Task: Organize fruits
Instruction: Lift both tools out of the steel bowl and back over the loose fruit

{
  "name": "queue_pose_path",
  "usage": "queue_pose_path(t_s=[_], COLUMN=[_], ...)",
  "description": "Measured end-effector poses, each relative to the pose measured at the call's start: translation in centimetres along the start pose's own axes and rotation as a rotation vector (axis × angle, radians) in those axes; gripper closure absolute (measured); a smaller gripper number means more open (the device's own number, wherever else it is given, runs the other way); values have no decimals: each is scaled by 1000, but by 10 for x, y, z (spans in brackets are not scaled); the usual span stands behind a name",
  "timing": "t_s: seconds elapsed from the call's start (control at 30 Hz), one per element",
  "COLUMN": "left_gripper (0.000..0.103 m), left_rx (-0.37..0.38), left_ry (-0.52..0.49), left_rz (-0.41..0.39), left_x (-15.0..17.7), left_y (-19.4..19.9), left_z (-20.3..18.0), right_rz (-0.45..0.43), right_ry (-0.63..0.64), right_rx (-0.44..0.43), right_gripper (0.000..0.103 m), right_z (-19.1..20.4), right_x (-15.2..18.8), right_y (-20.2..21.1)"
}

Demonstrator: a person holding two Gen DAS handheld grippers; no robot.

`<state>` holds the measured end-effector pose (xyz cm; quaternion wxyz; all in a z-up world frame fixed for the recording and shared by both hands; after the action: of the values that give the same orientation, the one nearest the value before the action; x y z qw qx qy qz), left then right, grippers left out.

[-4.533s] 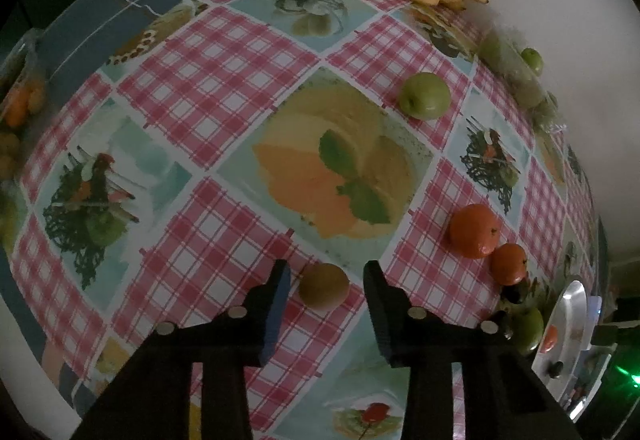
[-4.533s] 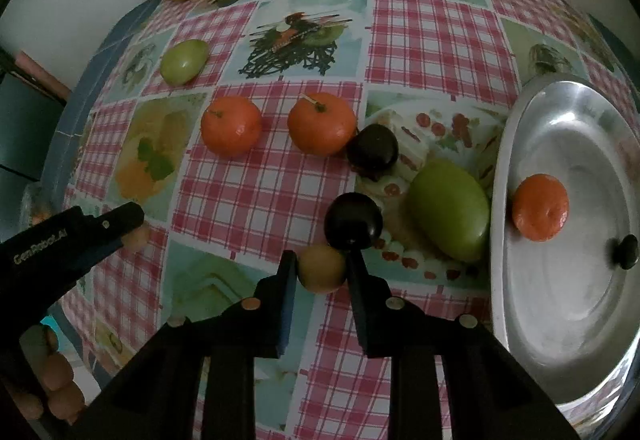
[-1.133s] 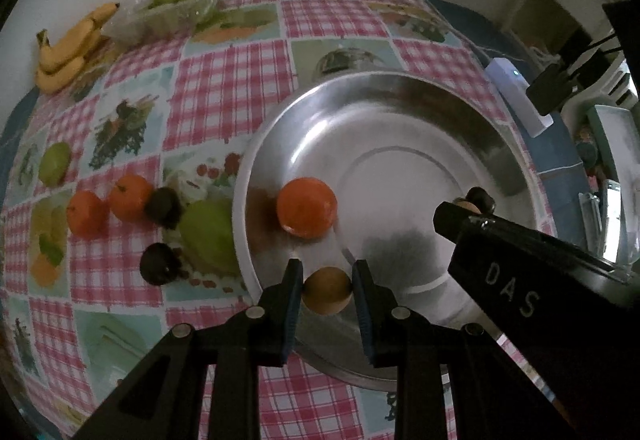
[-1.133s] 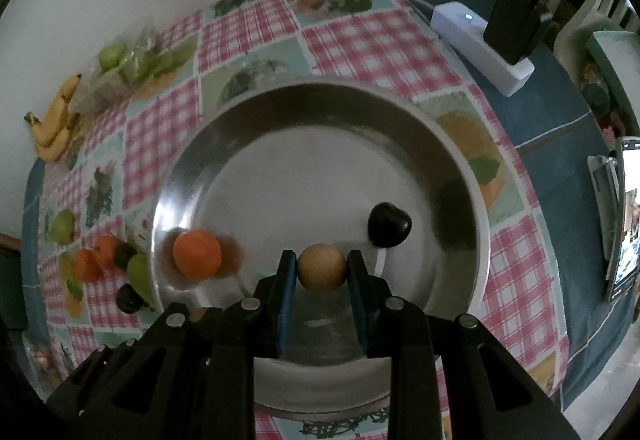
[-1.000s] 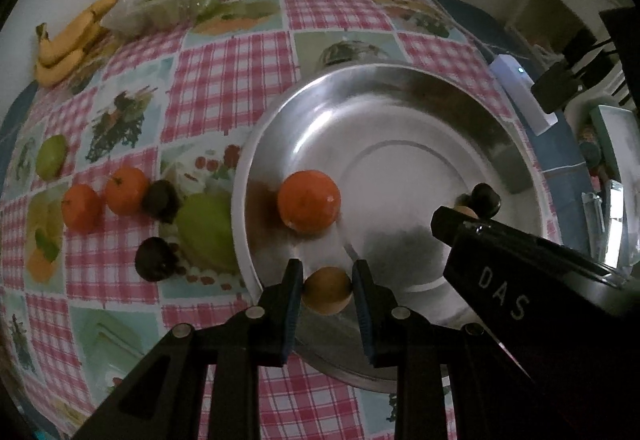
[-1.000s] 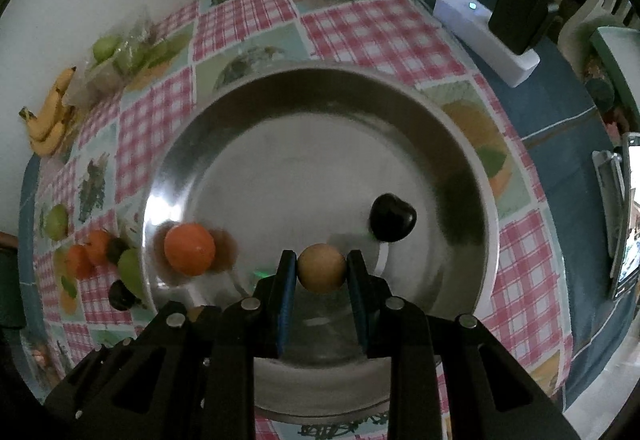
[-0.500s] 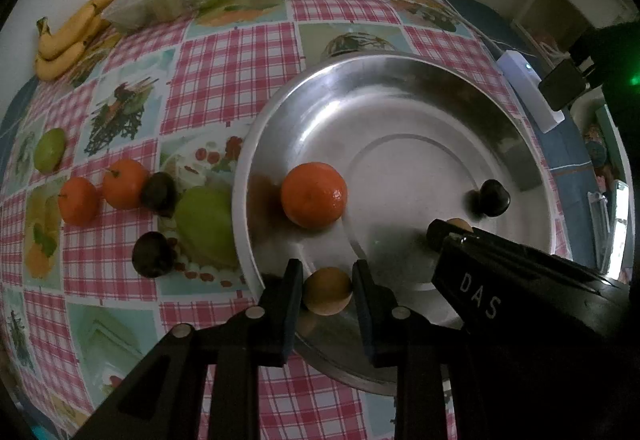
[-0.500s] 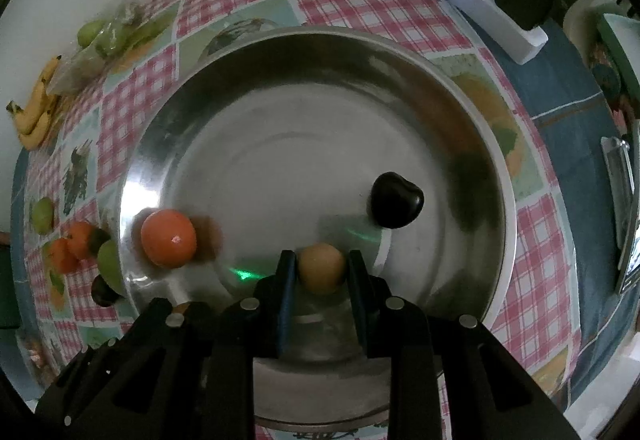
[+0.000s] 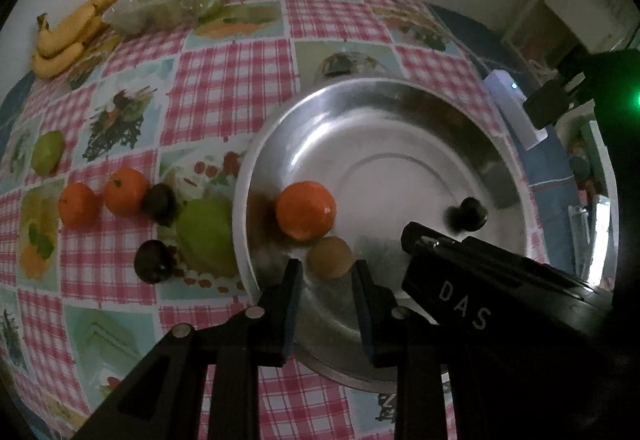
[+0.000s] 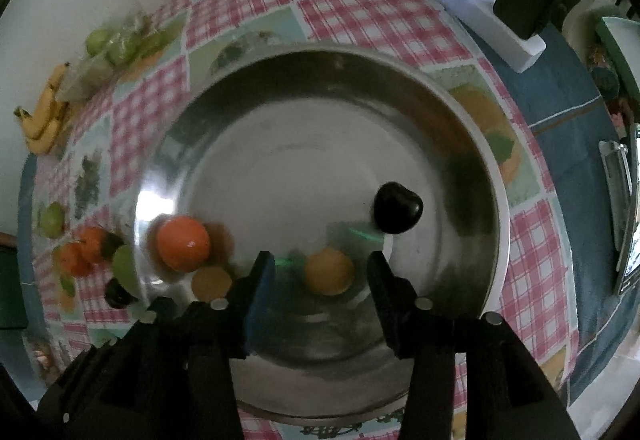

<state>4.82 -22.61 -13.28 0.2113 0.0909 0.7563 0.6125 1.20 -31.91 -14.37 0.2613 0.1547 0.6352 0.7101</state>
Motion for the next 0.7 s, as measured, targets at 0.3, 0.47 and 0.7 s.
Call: queue_pose_path(t_s=[0.3,0.47,0.7], left_gripper=[74,74,75], left_rx=[25,26,8], left_ry=[54,157,291], left_rz=[-42,-50,-81], left_x=[-7,-11,-12], left_y=[18,19,29], left_z=[15,44,86], right_rz=[-79,-85,-74], right_ry=[1,0,34], right_rx=[-9,-9,-4], right_gripper=[53,53,53], right_z=[2,1,9], right_x=[-7,-6,-3], right_y=[29,29,26])
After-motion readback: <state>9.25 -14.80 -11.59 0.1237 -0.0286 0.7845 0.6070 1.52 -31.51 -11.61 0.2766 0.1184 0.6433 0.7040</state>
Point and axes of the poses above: each gripper's, at about its wrist camera, not at the fingertips, and y roughly against the way its jaws point, z to its left, x to its underside, the point moved 8 cm from there along -y, roughly the way its jaws point, and after that the axes turned 6 degrees about z, right-handed, at the moved point
